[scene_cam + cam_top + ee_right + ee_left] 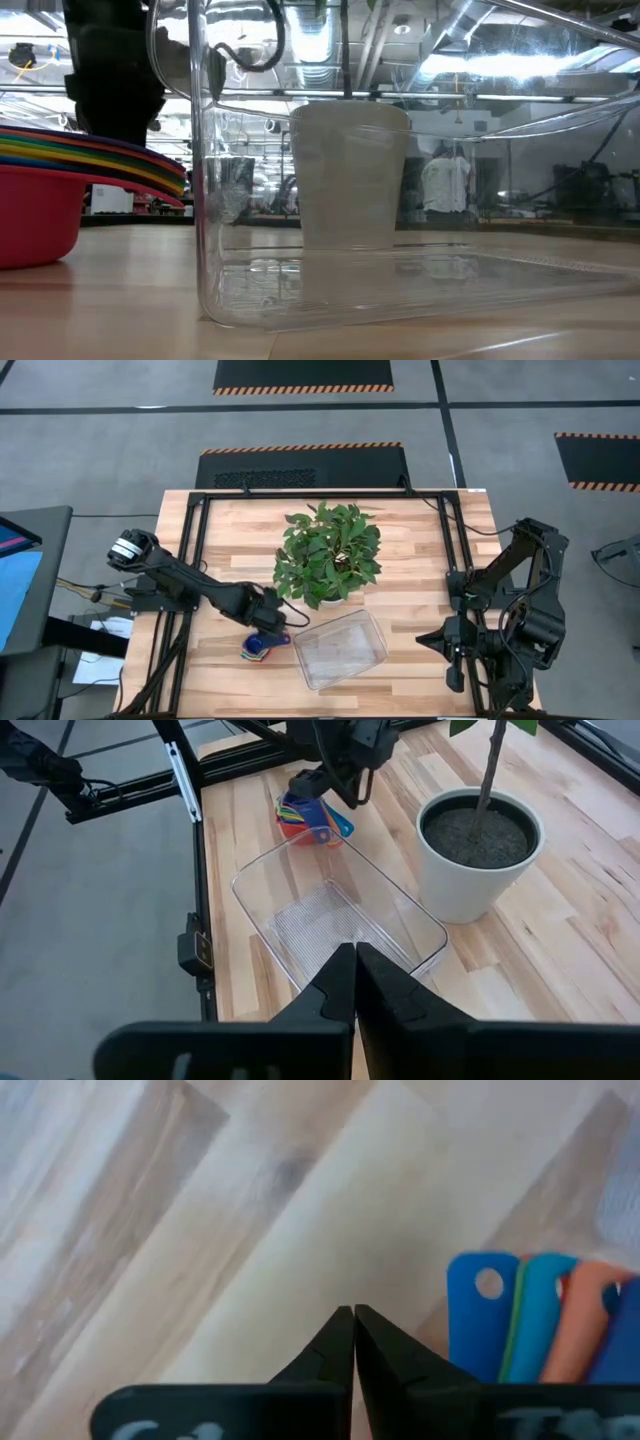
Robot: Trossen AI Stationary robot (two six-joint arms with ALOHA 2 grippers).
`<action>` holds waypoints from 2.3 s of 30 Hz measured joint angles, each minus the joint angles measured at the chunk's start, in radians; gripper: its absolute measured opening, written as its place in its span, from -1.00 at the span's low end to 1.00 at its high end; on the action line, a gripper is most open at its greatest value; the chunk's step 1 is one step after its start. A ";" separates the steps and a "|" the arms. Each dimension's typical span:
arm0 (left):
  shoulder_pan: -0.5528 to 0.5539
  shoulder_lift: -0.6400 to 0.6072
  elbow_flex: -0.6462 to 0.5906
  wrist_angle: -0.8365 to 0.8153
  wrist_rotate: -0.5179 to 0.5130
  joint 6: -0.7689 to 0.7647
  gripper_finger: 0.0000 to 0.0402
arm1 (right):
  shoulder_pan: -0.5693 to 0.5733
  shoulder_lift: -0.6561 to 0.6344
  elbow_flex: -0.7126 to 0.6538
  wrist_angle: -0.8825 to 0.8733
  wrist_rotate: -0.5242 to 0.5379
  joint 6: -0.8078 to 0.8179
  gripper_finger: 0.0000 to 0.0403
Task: Nest measuring cups in basket
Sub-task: Put the stacked measuring cup into the transparent bin
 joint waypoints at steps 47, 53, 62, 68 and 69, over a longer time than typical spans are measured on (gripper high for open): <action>0.037 0.055 0.010 0.283 0.259 0.295 -1.00 | 0.000 0.001 0.000 -0.033 -0.029 0.000 -0.87; 0.029 0.033 0.059 0.212 0.197 0.286 -1.00 | 0.000 0.001 0.000 -0.033 -0.029 0.000 -0.87; -0.138 -0.019 0.211 0.020 0.139 0.160 -1.00 | 0.000 0.001 0.000 -0.036 -0.029 0.000 -0.87; -0.300 0.037 0.218 0.096 0.033 -0.032 -1.00 | 0.000 0.001 0.000 -0.063 -0.029 0.000 -0.87; -0.314 0.054 0.219 0.108 0.008 -0.049 -1.00 | 0.000 0.001 0.000 -0.069 -0.029 0.000 -0.87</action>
